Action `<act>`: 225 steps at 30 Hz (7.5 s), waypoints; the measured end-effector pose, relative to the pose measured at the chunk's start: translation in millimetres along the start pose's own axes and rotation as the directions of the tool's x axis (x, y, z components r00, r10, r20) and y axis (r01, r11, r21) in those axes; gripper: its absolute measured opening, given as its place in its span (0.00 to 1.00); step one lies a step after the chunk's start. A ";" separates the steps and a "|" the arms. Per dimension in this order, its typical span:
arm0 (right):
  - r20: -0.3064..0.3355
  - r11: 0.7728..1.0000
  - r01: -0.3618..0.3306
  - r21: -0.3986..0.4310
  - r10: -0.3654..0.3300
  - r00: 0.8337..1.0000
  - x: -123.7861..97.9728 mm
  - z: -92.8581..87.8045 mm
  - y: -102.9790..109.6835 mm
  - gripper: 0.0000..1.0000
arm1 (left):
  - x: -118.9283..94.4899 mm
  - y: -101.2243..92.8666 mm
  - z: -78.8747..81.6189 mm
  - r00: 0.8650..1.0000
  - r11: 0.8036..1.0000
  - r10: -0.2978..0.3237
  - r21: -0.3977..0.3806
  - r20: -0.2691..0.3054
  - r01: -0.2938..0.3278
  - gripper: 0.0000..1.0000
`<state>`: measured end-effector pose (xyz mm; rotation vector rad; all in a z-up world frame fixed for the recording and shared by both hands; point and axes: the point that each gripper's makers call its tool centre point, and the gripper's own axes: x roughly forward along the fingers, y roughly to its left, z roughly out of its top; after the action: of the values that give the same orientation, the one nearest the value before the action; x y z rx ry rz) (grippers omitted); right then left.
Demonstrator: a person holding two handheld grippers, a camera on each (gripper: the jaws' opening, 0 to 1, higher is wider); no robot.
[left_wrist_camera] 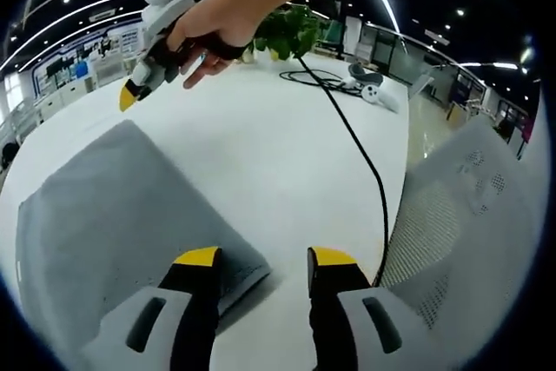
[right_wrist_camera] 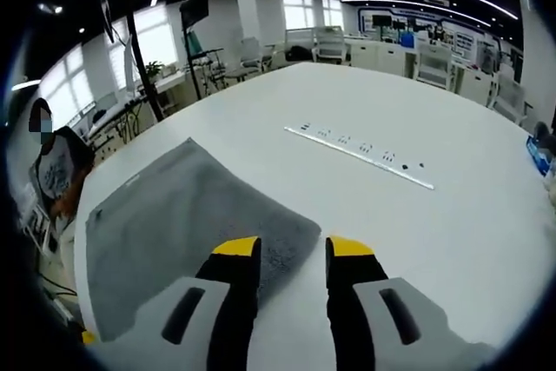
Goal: Fold the towel on the table until its edges align and the towel forms a compact rectangular stack.
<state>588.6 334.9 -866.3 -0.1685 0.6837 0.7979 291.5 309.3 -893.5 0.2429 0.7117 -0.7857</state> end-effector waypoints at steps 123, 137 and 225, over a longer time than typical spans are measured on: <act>-0.152 0.998 0.067 0.019 -0.064 0.986 -39.4 -77.3 -71.3 0.00 | 50.3 -60.3 22.6 0.986 0.965 -0.124 0.219 -0.114 0.147 0.05; -0.152 0.995 0.096 -0.004 -0.095 0.984 -63.9 -81.6 -94.3 0.00 | 59.8 -80.2 47.8 0.985 0.969 -0.159 0.180 -0.068 0.168 0.05; -0.078 0.984 0.169 0.060 -0.164 0.983 -112.5 -17.3 -106.6 0.00 | 10.0 -63.7 134.0 0.970 0.992 -0.085 0.106 0.228 0.062 0.05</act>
<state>599.4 186.0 -821.4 -0.1924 0.7533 0.6104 316.8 199.1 -796.9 0.2104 0.4638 -0.9051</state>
